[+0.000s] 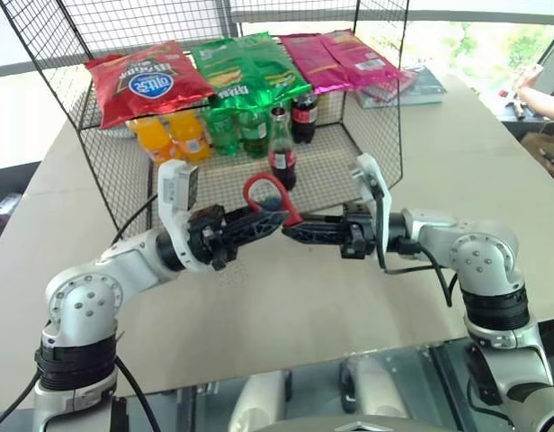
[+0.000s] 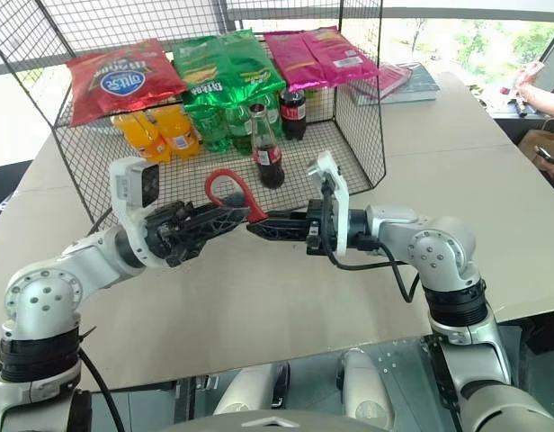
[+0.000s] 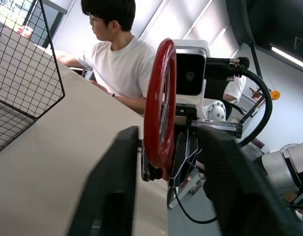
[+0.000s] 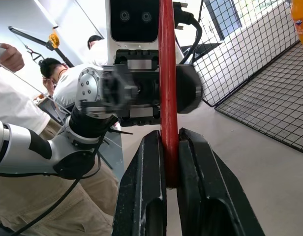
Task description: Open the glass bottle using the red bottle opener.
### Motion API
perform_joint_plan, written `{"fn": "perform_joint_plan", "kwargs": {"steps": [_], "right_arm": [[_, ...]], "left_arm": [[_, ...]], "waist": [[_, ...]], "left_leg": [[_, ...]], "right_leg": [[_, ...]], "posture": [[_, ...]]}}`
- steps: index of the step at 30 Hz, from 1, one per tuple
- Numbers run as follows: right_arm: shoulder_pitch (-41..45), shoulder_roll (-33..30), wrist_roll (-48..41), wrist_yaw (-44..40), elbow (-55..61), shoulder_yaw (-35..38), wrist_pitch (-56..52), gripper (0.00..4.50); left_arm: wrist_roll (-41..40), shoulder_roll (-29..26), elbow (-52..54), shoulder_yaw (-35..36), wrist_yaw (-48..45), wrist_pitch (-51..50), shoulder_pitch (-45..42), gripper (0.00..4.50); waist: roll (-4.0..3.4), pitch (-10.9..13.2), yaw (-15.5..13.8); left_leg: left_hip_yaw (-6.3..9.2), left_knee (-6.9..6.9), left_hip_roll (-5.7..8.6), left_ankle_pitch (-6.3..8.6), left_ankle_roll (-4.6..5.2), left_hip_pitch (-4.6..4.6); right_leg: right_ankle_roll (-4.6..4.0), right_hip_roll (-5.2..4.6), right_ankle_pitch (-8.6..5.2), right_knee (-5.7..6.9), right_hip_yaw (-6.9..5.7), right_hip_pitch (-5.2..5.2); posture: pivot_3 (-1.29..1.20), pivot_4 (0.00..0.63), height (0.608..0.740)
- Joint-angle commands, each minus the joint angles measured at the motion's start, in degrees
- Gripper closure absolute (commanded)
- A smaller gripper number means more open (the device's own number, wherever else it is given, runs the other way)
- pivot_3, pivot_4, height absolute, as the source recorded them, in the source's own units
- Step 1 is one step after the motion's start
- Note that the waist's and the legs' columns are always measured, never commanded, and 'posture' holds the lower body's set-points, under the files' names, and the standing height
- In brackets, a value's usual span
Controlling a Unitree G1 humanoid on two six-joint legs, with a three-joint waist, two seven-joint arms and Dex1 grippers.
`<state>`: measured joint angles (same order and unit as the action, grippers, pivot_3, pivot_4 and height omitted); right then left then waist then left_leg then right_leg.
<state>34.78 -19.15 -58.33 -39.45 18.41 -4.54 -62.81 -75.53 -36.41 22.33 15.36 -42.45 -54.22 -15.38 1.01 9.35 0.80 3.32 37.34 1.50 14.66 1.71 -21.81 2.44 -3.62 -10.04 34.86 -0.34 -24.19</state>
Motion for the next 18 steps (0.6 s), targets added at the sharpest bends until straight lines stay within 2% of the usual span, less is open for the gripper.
{"fn": "perform_joint_plan", "kwargs": {"steps": [1, 2, 9, 13, 15, 18], "right_arm": [[0.3, -0.3, -0.5, -0.2, 1.3, 0.4, 0.4, 4.5], [0.1, -0.3, -0.4, -0.1, 1.3, 0.4, 0.5, 4.5], [-5.2, -3.0, 0.7, 2.1, 3.9, 3.4, 2.1, 4.5], [-10.6, -6.5, 4.8, 5.7, 8.7, 5.5, 5.2, 4.5], [-12.6, -8.4, 7.3, 7.0, 11.4, 5.9, 7.0, 4.5], [-14.3, -9.7, 9.6, 8.8, 13.6, 6.7, 8.8, 4.5]], "left_arm": [[0.8, -0.6, 1.3, 1.0, -0.5, 1.9, 0.0, 1.14], [1.1, -0.7, 1.3, 1.0, -0.6, 2.1, 0.2, 0.67], [4.7, -3.5, 0.3, 4.0, -2.8, 4.2, 5.7, 0.67], [12.0, -1.9, -2.3, 3.8, -0.4, 9.6, 5.8, 0.67], [17.8, -0.5, -3.7, 1.3, 0.9, 13.3, 3.9, 0.11], [30.0, 2.1, -6.1, -4.2, 4.1, 21.0, 0.5, 0.03]], "waist": [[0.0, 0.0, 0.0], [0.0, 0.0, 0.0], [-0.01, 0.0, 0.0], [-0.04, 0.0, -0.4], [-0.03, 0.0, -0.5], [-0.02, 0.0, -0.4]], "left_leg": [[0.0, 0.0, 0.0, 0.0, 0.0, 0.0], [0.0, 0.0, 0.0, 0.0, 0.0, 0.0], [0.0, -0.02, -0.03, 0.0, 0.0, -0.01], [0.0, -0.04, -0.02, 0.0, 0.0, -0.08], [-0.03, -0.02, -0.01, 0.0, 0.0, -0.09], [-0.07, -0.02, 0.0, 0.0, 0.0, -0.06]], "right_leg": [[0.0, 0.0, 0.0, 0.0, 0.0, 0.0], [0.0, 0.0, 0.0, 0.0, 0.0, 0.0], [0.0, 0.0, -0.01, -0.01, 0.0, -0.02], [-0.08, -0.04, -0.07, -0.06, -0.01, -0.05], [-0.07, -0.05, -0.08, -0.08, 0.0, -0.04], [-0.06, -0.04, -0.07, -0.06, 0.01, -0.03]], "posture": [[0.0, 0.15, 0.74], [0.0, 0.15, 0.74], [0.0, 0.15, 0.74], [0.0, 0.15, 0.74], [0.0, 0.15, 0.74], [0.0, 0.15, 0.74]]}}
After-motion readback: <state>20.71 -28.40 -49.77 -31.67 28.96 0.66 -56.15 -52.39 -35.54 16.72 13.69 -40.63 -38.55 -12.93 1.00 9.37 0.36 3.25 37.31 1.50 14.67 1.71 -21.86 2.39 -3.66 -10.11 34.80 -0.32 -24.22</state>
